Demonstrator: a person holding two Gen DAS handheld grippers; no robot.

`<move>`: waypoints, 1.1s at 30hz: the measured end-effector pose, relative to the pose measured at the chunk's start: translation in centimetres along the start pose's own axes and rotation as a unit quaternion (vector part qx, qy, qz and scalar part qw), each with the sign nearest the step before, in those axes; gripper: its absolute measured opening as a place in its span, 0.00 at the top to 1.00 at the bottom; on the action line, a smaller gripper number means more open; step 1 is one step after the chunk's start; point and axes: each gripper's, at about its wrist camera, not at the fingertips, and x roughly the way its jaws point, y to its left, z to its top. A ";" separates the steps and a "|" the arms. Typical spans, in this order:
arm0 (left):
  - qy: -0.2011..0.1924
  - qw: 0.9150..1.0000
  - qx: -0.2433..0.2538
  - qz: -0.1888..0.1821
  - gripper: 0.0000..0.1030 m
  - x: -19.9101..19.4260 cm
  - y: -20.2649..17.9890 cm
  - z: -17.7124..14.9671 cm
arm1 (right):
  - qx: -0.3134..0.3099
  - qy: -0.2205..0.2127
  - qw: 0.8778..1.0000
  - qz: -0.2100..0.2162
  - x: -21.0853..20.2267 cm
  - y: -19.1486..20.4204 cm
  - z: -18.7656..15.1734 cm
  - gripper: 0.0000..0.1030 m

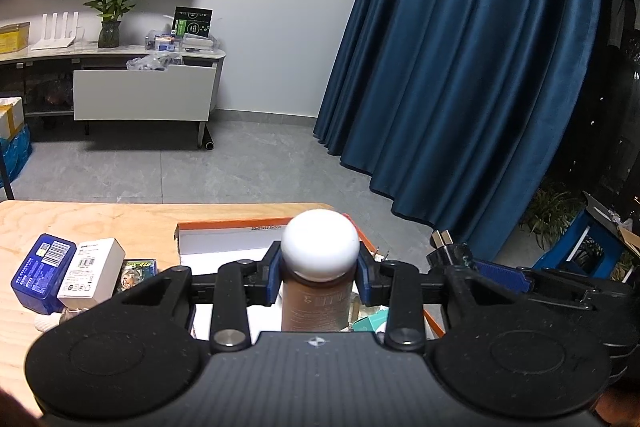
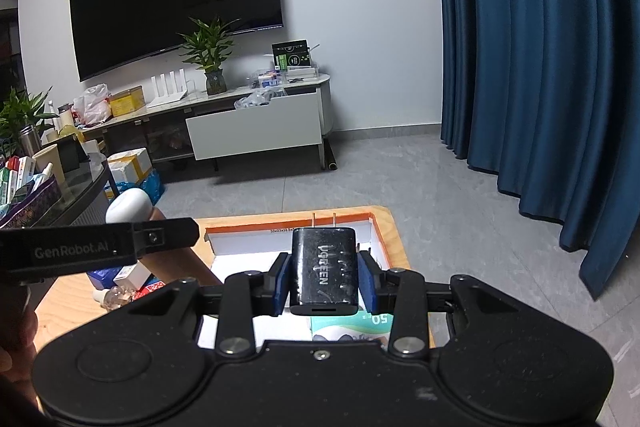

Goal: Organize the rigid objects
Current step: 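Carry the bronze bottle and black charger over the white box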

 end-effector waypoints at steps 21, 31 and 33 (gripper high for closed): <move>0.008 1.000 -0.001 -0.002 0.65 0.3 0.3 -0.1 | -0.002 0.000 1.000 -0.001 -0.1 0.2 0.5 0.58; 0.009 1.000 -0.002 -0.001 0.65 0.4 0.4 -0.1 | -0.004 -0.001 1.000 -0.001 0.0 0.4 0.6 0.58; 0.009 1.000 -0.002 0.000 0.65 0.4 0.4 -0.1 | -0.005 -0.001 1.000 0.000 0.0 0.5 0.7 0.58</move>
